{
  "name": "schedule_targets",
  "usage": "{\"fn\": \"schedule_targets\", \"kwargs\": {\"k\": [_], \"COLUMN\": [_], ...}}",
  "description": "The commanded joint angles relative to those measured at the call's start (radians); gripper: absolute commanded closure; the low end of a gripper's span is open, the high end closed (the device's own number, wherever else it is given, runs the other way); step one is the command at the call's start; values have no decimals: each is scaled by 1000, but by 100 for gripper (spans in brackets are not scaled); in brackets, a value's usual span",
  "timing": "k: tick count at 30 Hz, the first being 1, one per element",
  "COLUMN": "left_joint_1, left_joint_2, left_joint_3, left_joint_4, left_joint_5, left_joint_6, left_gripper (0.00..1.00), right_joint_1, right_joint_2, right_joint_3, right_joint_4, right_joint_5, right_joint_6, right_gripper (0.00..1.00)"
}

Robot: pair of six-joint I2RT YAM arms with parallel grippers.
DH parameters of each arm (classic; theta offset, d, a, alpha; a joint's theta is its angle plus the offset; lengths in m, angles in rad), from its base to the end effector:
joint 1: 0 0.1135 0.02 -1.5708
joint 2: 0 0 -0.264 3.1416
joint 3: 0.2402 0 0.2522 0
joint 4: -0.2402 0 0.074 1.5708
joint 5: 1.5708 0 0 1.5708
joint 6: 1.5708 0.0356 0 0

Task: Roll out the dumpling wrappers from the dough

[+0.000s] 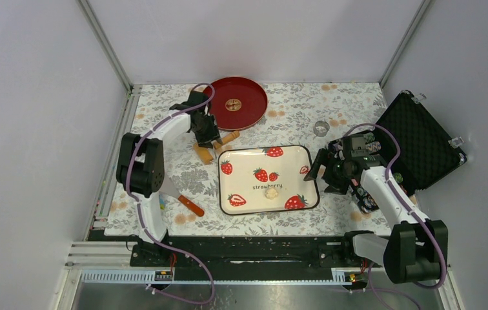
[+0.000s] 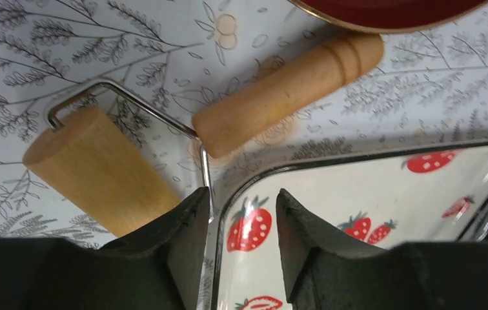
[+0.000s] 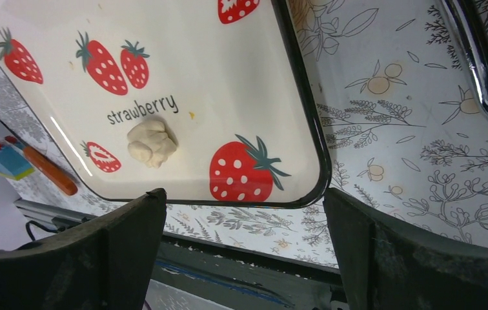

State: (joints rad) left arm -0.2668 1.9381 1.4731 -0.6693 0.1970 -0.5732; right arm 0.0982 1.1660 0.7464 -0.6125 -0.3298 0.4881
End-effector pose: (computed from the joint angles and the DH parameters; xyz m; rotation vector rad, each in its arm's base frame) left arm 0.3905 -0.1139 0.2050 -0.3639 2.7562 -0.5022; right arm 0.2172 0.0330 0.2187 0.3940 2.6235 0.6336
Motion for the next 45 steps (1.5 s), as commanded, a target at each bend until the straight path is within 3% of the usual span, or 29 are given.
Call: {"fn": "schedule_targets", "kwargs": {"k": [1, 5, 19, 23, 26, 28, 45], "left_joint_1": [-2, -8, -51, -54, -54, -54, -12], "left_joint_2": [34, 40, 122, 139, 140, 130, -246], "left_joint_3": [61, 43, 21, 23, 27, 27, -64], "left_joint_4": [14, -8, -12, -31, -48, -56, -53], "left_joint_5": [-97, -157, -166, -178, -193, -192, -222], "left_joint_6": [-13, -22, -50, -54, -55, -56, -74], "left_gripper": [60, 62, 70, 79, 96, 100, 100], "right_joint_1": [3, 3, 3, 2, 3, 3, 3], "right_joint_2": [23, 46, 77, 86, 87, 83, 19], "right_joint_3": [10, 17, 48, 59, 65, 71, 126], "right_joint_4": [-26, -30, -46, -47, -46, -46, -101], "right_joint_5": [32, 31, 34, 28, 21, 15, 18], "right_joint_6": [-60, -71, -98, -103, -106, -106, -87], "right_gripper": [1, 1, 1, 1, 1, 1, 1]}}
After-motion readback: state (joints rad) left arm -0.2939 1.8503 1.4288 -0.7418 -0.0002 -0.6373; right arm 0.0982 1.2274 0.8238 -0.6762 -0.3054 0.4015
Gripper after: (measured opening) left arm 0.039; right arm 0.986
